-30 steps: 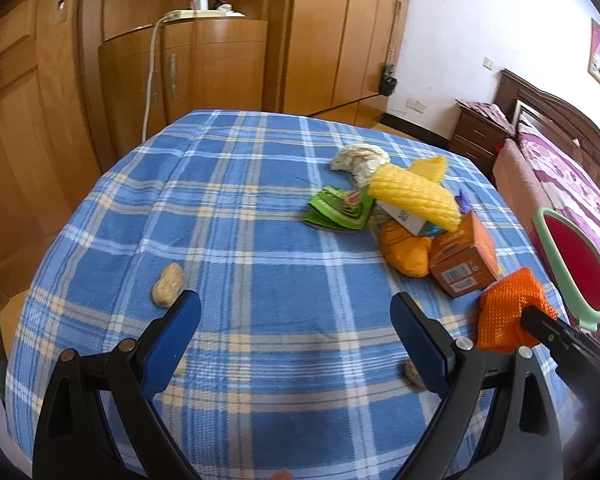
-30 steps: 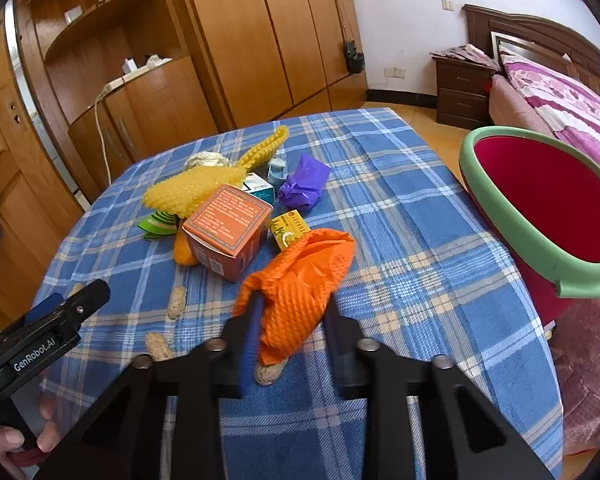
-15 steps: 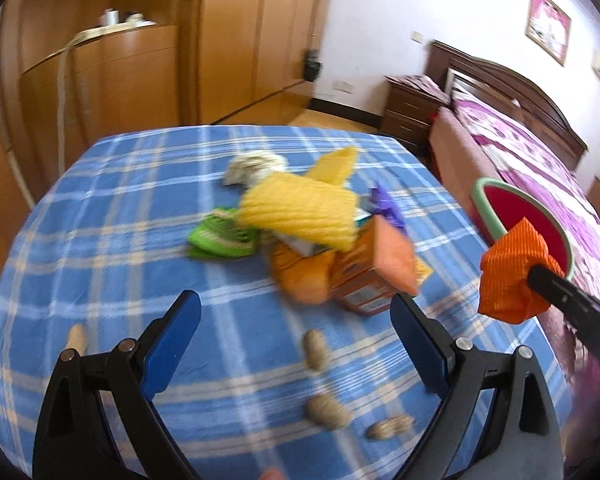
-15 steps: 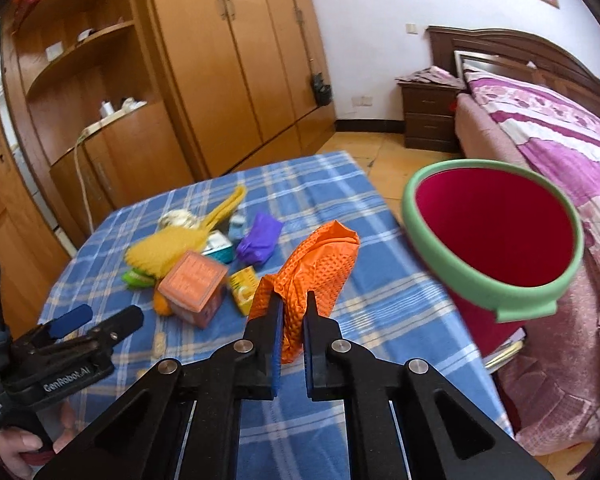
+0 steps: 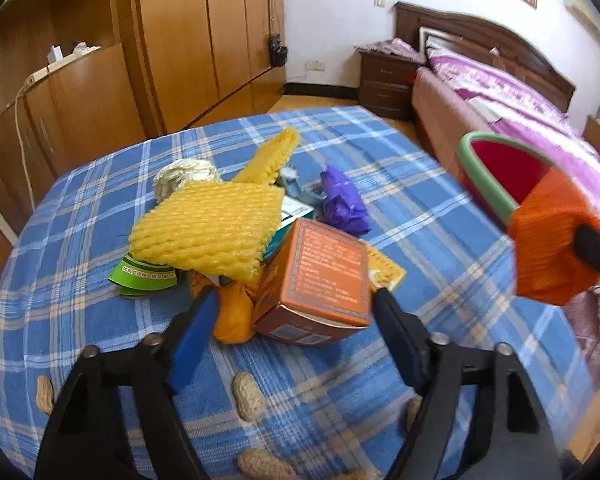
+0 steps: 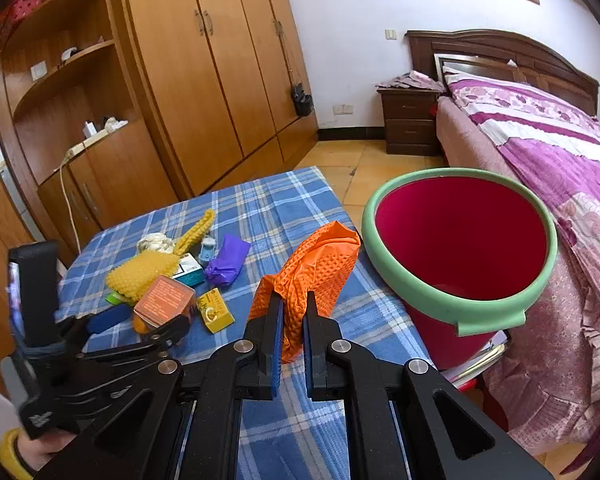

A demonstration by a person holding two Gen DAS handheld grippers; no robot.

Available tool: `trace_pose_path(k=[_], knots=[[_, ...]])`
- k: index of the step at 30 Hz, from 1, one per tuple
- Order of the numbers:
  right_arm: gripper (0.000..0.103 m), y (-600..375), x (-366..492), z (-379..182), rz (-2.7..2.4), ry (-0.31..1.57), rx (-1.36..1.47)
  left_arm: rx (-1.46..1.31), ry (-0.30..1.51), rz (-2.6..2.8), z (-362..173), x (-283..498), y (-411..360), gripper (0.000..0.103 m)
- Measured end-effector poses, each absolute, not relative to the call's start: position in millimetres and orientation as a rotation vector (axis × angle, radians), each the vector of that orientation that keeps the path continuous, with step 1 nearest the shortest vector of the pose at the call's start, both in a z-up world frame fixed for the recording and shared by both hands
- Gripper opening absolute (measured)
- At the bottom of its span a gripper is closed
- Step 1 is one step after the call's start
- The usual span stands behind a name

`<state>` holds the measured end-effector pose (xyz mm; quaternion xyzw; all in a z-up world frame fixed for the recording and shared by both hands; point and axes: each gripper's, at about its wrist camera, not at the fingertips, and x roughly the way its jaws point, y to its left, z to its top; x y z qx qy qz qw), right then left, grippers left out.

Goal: Collect trash
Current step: 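Grasp the orange-printed box with the left tool while the right tool holds the mesh bag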

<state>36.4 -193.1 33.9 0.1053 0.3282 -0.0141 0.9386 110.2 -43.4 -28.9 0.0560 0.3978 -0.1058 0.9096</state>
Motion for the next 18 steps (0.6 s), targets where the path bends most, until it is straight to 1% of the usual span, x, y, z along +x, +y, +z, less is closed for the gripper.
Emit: trace_pose_path(k=[2,4,11,18], knots=[[0.008,-196.0,35.7,33.1,-0.020,0.670,0.222,0.106,0.830,-0.219,-31.3,112.6,-42.5,0.057],[0.008,-199.3,35.4,32.5,-0.009,0.669,0.232,0.095,0.816,-0.238,-28.5,110.3,-42.9,0.052],[0.008,-207.0,33.9,33.5,0.031,0.650,0.240,0.024,0.807,-0.270,-17.7,100.9,-40.4,0.050],[0.008,-221.2,27.0,39.2,0.044,0.621,0.257,-0.032,0.767,-0.292,6.7,88.7,-43.0,0.050]])
